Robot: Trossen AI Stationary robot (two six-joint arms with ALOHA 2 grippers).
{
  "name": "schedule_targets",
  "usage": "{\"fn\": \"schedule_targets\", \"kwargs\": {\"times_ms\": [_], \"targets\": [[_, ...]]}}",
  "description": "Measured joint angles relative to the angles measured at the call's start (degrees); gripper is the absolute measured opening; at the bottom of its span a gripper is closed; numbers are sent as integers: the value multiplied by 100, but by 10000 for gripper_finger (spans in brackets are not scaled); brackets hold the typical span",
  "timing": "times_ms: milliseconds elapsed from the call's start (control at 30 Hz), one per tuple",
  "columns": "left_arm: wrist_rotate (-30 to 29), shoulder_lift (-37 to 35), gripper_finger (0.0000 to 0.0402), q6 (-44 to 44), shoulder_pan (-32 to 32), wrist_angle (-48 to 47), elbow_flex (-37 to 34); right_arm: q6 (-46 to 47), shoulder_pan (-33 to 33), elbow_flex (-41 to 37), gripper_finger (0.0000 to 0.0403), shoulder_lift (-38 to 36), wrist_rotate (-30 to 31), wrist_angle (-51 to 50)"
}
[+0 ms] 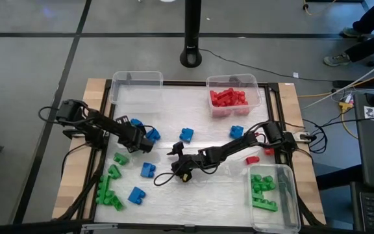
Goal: Sort blocks
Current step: Put the green game piece into the bottom right transparent bin
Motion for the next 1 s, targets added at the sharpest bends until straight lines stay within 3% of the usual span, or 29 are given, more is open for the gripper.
{"fn": "schedule_targets", "kwargs": {"times_ms": [500,667,833,1000], "targets": [[-513,-7,9,-304,-108,6,-87,-24,0,0,374,0,4,-1],[-541,9,3,-505,-240,-129,-39,-23,0,0,374,0,2,-23],[-125,-86,1,-767,-492,-209,121,-22,0,4,374,-2,2,-29],[-232,-383,1,-802,-749,-332,287,198,0,4,374,0,-17,2]]}}
